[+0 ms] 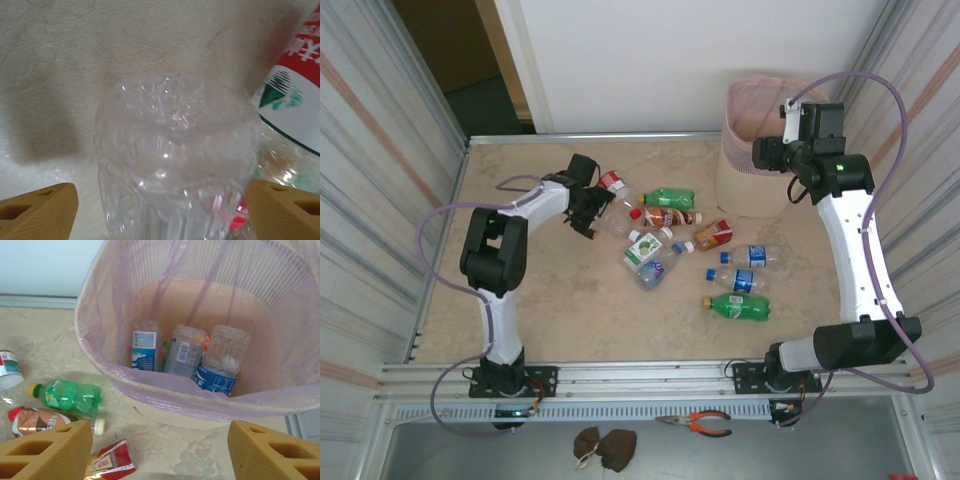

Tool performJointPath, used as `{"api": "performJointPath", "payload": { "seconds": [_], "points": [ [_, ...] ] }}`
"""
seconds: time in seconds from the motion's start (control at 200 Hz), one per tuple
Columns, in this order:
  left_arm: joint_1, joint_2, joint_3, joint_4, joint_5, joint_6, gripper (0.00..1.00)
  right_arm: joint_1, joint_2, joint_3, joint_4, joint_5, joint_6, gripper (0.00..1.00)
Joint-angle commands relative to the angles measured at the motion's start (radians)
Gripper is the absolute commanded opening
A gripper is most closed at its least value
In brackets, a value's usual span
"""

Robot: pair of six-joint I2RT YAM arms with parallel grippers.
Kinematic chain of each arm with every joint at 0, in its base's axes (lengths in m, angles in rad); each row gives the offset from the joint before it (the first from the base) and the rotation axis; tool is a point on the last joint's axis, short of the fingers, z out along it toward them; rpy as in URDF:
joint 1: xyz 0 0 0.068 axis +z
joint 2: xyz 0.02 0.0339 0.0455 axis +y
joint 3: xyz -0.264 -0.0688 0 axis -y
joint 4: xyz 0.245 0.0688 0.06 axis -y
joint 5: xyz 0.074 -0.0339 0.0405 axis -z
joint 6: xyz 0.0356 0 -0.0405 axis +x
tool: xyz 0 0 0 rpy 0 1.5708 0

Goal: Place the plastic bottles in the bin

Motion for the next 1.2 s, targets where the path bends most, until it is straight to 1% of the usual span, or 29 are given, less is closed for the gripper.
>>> {"api": "performJointPath", "payload": {
  "seconds": [0.0,0.095,0.245,0.446,0.752,0.817,0.982,1.087,1.197],
  "points": [
    [0.011,0.03,0.026,0.003,-0.001,-0.039,0.86,0.002,-0.009,0.0,-0.002,-0.008,-0.024,0.71],
    [0.011,0.033,0.029,-0.007,-0.036,-0.033,0.84,0.003,-0.015,-0.012,0.007,-0.014,-0.029,0.71],
    [0.014,0.038,0.029,-0.003,-0.038,-0.035,0.79,0.008,-0.028,-0.035,0.019,-0.028,-0.034,0.7],
    [0.015,0.032,0.017,0.014,-0.042,-0.039,0.68,0.01,-0.025,-0.042,0.02,-0.027,-0.047,0.7],
    [0.015,-0.044,-0.002,0.021,-0.066,-0.014,0.59,0.018,-0.035,-0.042,0.029,-0.022,-0.057,0.7],
    [0.016,-0.071,-0.015,0.029,-0.072,0.004,0.58,0.02,-0.038,-0.043,0.03,-0.026,-0.055,0.7],
    [0.016,-0.15,-0.044,0.044,-0.081,0.077,0.56,0.033,-0.065,-0.049,0.057,-0.109,-0.012,0.71],
    [0.016,-0.238,-0.11,0.136,-0.079,0.134,0.55,0.051,-0.093,-0.068,0.095,-0.169,0.016,0.71],
    [0.016,-0.329,-0.172,0.251,-0.053,0.23,0.54,0.067,-0.117,-0.091,0.138,-0.225,0.042,0.71]
  ]
}}
